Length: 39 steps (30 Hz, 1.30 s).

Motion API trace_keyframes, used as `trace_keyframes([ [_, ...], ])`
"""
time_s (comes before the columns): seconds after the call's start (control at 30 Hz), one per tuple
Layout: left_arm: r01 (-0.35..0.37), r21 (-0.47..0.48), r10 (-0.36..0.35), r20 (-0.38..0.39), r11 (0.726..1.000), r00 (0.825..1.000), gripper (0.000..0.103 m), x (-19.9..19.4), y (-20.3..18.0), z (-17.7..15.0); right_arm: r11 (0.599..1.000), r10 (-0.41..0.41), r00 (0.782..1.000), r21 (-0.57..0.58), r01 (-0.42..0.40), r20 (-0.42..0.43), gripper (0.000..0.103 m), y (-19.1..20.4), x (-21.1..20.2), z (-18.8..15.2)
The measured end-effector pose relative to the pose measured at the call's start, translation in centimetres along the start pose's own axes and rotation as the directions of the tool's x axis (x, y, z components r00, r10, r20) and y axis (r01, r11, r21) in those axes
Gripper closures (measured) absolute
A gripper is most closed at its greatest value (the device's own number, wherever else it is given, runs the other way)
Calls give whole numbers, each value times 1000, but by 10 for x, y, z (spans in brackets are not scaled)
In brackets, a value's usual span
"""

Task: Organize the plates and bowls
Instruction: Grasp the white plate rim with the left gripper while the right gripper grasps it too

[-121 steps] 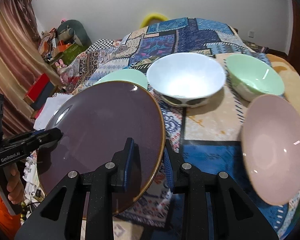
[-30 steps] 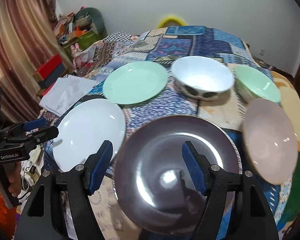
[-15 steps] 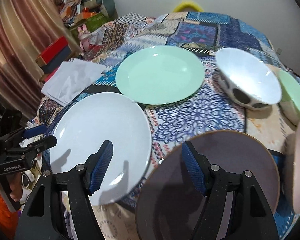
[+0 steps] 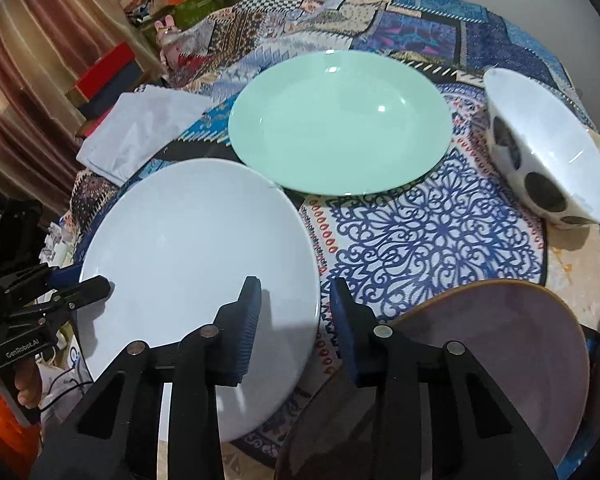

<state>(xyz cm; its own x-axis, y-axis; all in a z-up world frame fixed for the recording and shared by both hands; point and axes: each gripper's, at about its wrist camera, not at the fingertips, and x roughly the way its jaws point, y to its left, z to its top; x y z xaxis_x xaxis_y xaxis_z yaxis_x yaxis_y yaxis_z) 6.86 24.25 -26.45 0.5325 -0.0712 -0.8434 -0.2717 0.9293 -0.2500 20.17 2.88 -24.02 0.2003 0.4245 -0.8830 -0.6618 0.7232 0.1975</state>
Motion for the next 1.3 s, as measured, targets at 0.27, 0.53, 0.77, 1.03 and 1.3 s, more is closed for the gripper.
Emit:
trace_keyframes([
  [0.27,47,3,-47,-14,999,999,70,5,-4,-2,997,-14,1000,-71,13,-19,69,10,10,2],
  [0.53,27,8,-26,-21,1000,999,70,5,-10,-1,1000,7,1000,-12,-7,-16,77,3,8,4],
  [0.77,14,-18,-14,-20,1000,1000,70,0,-8,-1,1000,17,1000,7,-17,-6,80,4,2,-4],
  [1.03,6,-9,-6,14,1000,1000,70,-17,-13,2,999,19,998,32,-21,55,81,3,-19,-9],
  [1.3,10,69,-12,30,998,999,76,-29,-42,13,988,33,989,-155,-11,141,96,56,-47,-7],
])
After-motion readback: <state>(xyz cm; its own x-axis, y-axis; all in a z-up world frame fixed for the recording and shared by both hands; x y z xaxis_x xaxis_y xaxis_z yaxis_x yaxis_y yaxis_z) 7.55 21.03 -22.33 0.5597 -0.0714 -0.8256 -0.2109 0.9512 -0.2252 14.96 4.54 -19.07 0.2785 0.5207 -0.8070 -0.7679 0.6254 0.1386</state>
